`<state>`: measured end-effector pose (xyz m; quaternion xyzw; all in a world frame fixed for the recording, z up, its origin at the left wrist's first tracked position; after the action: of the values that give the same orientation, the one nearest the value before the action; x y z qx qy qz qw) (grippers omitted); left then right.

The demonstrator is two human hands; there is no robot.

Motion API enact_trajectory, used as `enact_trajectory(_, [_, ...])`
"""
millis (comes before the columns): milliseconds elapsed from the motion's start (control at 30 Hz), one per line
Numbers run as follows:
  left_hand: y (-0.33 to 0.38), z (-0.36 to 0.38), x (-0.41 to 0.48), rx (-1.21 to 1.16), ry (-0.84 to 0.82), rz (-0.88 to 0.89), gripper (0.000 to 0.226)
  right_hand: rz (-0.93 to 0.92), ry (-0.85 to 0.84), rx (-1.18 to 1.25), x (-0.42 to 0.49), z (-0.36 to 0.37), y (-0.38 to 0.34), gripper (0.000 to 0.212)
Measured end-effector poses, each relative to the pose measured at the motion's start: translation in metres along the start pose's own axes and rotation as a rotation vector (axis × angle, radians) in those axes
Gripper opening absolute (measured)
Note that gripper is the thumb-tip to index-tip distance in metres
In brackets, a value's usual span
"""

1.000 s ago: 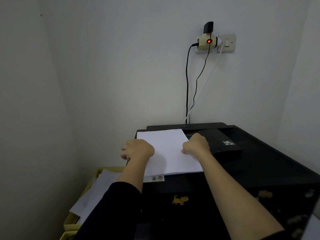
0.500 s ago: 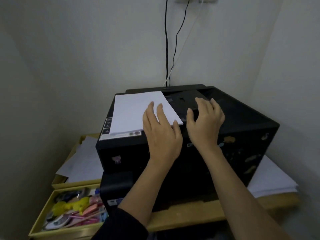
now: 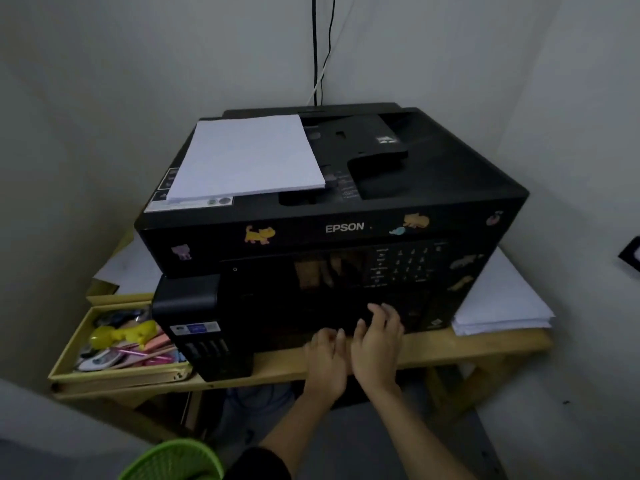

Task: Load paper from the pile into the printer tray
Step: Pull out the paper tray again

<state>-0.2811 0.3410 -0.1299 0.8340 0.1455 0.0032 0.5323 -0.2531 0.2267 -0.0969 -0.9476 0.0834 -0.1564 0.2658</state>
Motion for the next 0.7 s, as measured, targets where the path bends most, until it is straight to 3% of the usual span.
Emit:
enact_trajectory(100, [-0.028, 0.009, 0.011, -0.202, 0.011, -0.298, 0.056, 0.192, -0.215, 0.011, -0.001, 0.032, 0.018, 0.030])
enact_trajectory(200, [-0.045, 0.014, 0.019, -0.445, 0.002, -0.543, 0.066, 0.573, -0.357, 0.279, -0.002, 0.053, 0.041, 0.032])
enact_trajectory(300, [-0.049, 0.023, 0.022, -0.790, -0.037, -0.621, 0.052, 0.908, -0.480, 0.602, -0.009, 0.075, 0.055, 0.042])
enact_trajectory(367, [-0.051, 0.032, 0.024, -0.936, -0.045, -0.625, 0.058, 1.050, -0.542, 0.878, -0.014, 0.082, 0.053, 0.042])
enact_trajectory(467, [-0.060, 0.035, 0.027, -1.076, 0.021, -0.612, 0.059, 1.133, -0.579, 1.133, -0.014, 0.090, 0.050, 0.043])
enact_trajectory(600, [-0.068, 0.036, 0.032, -1.250, 0.053, -0.600, 0.051, 1.169, -0.574, 1.379, -0.017, 0.104, 0.048, 0.030])
enact_trajectory(700, [-0.072, 0.031, 0.035, -1.277, 0.093, -0.606, 0.051, 1.156, -0.569, 1.474, -0.017, 0.109, 0.050, 0.024])
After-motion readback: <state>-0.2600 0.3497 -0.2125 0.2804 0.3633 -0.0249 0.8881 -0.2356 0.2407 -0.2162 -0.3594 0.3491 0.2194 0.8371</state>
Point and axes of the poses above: each hand's wrist, its own x-axis towards the middle knuckle, its own z-axis out of the palm, y = z × x, the point moved 8 cm from there along x, towards the middle knuckle, and after that the axes turned 9 degrees about -x, right-handed, at the moved point
